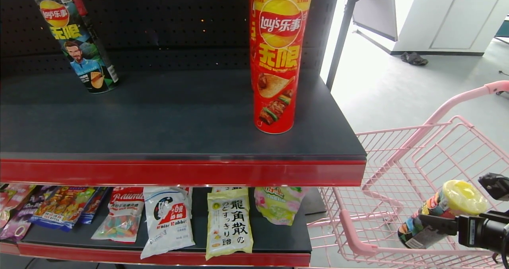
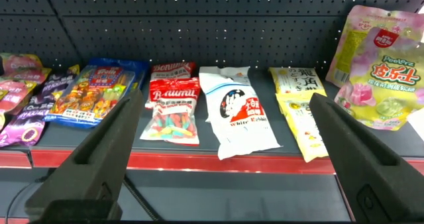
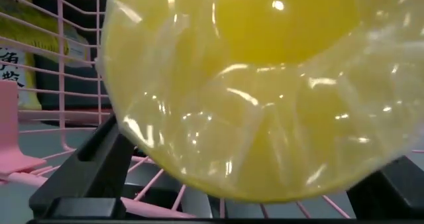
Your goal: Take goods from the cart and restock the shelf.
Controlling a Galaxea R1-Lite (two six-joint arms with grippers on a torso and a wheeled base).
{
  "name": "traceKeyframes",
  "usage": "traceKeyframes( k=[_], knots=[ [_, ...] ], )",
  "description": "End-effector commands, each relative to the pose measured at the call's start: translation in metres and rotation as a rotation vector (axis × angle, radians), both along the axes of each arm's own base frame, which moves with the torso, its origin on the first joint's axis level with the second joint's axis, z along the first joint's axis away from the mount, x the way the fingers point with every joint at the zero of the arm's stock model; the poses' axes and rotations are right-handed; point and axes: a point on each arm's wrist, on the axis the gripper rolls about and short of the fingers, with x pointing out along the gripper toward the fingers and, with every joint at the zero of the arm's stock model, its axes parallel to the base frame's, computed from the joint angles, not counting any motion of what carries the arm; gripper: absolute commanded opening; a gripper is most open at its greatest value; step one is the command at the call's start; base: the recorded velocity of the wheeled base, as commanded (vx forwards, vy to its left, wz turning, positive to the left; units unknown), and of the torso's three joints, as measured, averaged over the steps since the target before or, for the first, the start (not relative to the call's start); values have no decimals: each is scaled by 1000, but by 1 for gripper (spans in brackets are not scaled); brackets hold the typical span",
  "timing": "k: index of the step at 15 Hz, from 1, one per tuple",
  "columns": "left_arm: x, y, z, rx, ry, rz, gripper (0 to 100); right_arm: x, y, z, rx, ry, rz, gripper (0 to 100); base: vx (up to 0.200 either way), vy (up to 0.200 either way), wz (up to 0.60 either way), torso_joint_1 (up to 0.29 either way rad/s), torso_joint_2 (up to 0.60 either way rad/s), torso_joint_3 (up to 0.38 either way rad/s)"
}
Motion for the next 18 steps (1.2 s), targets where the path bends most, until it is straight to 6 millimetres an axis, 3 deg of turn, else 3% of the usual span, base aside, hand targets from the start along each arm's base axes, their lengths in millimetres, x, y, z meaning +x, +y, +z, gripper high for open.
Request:
traceKeyframes(
  k=[1, 6, 10, 18],
  knots=[
    [0, 0, 0, -1, 1, 1, 100, -3, 1, 0, -1, -1, 1, 100, 0, 0, 0, 0, 0, 0],
    [0, 0, 0, -1, 1, 1, 100, -8, 3, 10, -9, -57, 10, 100, 0, 0, 0, 0, 0, 0],
    [0, 0, 0, -1, 1, 1, 100, -15, 9, 7, 19, -74, 117, 100, 0, 0, 0, 0, 0, 0],
    [0, 0, 0, -1, 1, 1, 100, -16, 9, 1, 29, -21, 102, 100, 0, 0, 0, 0, 0, 0]
  ],
)
